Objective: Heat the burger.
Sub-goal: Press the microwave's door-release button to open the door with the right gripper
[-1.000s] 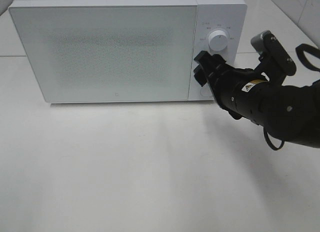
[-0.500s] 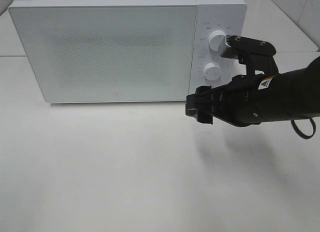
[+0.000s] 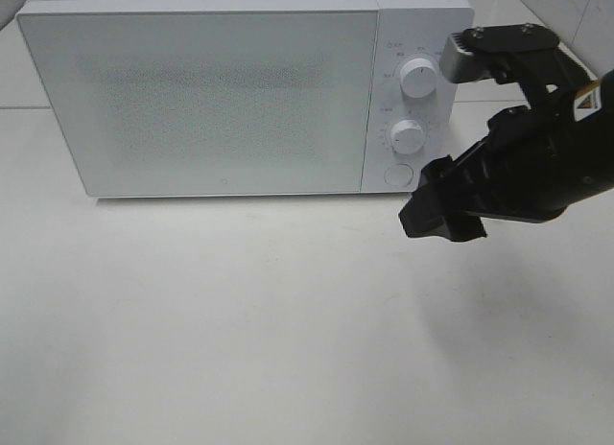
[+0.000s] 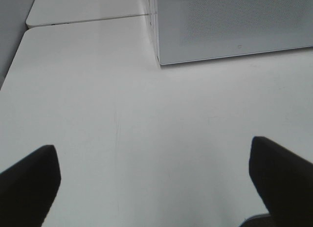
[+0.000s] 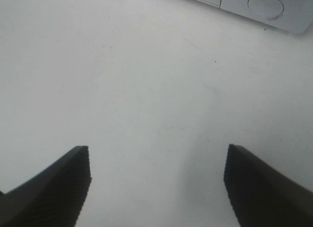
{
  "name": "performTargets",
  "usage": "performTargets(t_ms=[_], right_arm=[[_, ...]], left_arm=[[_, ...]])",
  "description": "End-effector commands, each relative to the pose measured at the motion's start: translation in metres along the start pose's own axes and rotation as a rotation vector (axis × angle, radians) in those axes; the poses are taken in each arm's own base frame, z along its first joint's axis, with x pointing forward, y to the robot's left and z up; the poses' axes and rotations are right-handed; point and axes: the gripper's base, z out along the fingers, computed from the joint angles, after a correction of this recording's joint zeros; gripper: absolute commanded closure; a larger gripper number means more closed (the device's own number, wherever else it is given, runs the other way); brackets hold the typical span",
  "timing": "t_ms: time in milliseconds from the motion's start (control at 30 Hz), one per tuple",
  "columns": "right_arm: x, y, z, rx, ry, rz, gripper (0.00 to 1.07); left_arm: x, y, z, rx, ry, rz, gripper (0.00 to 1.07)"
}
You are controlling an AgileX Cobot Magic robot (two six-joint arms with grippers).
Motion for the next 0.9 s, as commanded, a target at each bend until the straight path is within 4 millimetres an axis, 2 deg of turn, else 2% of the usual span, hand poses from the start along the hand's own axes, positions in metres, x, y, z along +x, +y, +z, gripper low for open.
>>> performTargets(t_ms=[33,100,133,200,233,267,300,367,433,467,533,633,700,900], right_arm=[[0.008,0.002,-0.028,-0.008,0.018,-0.033,0.31],[0.01,0.003,-0.034,-0.011,0.019,-0.036,0.31],[0.015,0.004,-0.047,-0.017,0.017,-0.041,0.31],[0.018,0.005,-0.053,-0.02,0.018,-0.044,0.31],[0.023,0.006,-0.064,-0.025,0.015,-0.049,0.31],[0.023,0.006,-0.064,-0.025,0.015,-0.049,0.31],[0.028,0.007,-0.075,-0.03,0.009,-0.055,0.31],[0.031,0.007,-0.081,-0.032,0.003,-0.058,0.31],[0.04,0.009,-0.098,-0.038,-0.022,-0.067,0.31],[0.04,0.009,-0.098,-0.038,-0.022,-0.067,0.31],[0.053,0.009,-0.119,-0.037,-0.055,-0.084,0.31],[0.057,0.009,-0.123,-0.032,-0.055,-0.091,0.31],[0.075,0.007,-0.145,-0.008,-0.082,-0.115,0.31],[0.092,0.005,-0.16,0.012,-0.089,-0.097,0.31]], left_arm=[[0.002,0.0,-0.001,-0.001,-0.012,-0.005,0.09],[0.002,0.0,-0.001,-0.001,-0.012,-0.005,0.09],[0.002,0.0,-0.001,-0.001,-0.012,-0.005,0.09],[0.002,0.0,-0.001,-0.001,-0.012,-0.005,0.09],[0.002,0.0,-0.001,-0.001,-0.012,-0.005,0.09],[0.002,0.0,-0.001,-0.001,-0.012,-0.005,0.09],[0.002,0.0,-0.001,-0.001,-0.012,-0.005,0.09],[0.002,0.0,-0.001,-0.001,-0.012,-0.005,0.09],[0.002,0.0,-0.001,-0.001,-0.012,-0.005,0.09],[0.002,0.0,-0.001,-0.001,-0.012,-0.005,0.09],[0.002,0.0,-0.001,-0.001,-0.012,-0.005,0.09],[0.002,0.0,-0.001,-0.001,-0.012,-0.005,0.09],[0.002,0.0,-0.001,-0.001,-0.012,-0.005,0.09],[0.002,0.0,-0.001,-0.001,-0.012,-0.005,0.09]])
